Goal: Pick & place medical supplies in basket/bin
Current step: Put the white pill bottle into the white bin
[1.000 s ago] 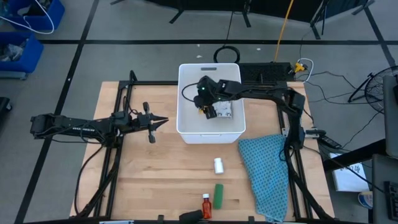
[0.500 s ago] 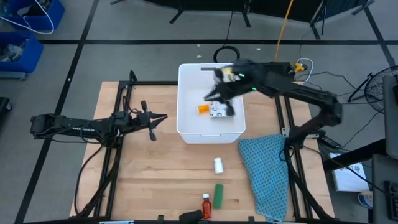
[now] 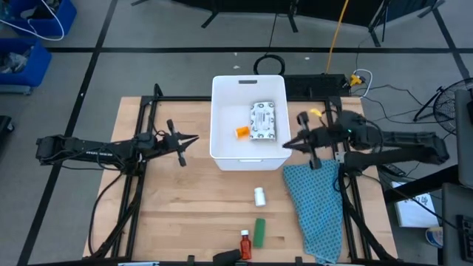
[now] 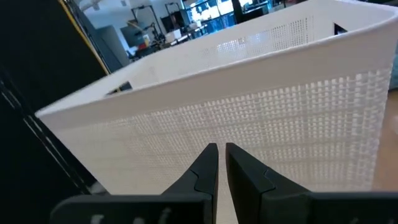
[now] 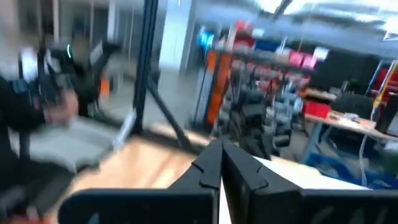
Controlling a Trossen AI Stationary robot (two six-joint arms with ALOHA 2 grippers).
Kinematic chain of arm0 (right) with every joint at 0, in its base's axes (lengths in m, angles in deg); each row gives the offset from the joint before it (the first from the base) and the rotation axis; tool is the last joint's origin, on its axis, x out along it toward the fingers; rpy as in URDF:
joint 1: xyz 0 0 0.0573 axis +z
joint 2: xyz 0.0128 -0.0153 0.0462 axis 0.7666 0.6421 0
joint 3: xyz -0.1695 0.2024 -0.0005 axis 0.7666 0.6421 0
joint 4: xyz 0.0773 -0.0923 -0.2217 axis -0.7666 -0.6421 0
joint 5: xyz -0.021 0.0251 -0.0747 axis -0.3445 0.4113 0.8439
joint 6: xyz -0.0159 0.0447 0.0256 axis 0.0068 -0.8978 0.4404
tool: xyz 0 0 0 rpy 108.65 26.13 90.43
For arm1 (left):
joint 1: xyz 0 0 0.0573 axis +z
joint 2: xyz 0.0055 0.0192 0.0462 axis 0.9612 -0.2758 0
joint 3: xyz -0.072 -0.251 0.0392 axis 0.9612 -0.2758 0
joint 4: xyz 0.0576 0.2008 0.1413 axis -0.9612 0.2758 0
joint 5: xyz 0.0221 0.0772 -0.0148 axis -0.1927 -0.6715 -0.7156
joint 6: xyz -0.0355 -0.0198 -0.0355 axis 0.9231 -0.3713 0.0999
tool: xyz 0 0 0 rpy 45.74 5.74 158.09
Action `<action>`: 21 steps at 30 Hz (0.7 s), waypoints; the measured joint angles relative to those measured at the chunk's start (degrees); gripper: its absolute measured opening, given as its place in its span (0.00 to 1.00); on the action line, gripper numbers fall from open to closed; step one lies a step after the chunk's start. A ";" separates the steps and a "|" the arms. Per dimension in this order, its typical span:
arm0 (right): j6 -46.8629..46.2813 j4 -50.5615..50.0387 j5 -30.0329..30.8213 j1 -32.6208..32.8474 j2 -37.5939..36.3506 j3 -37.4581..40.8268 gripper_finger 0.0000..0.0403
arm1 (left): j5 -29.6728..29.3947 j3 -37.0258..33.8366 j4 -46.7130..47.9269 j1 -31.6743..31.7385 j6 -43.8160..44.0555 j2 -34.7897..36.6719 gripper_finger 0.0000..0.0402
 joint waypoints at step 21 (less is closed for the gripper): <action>-3.58 29.64 10.15 0.54 -10.68 29.37 0.00 | -1.36 0.00 0.85 0.01 2.99 0.02 0.09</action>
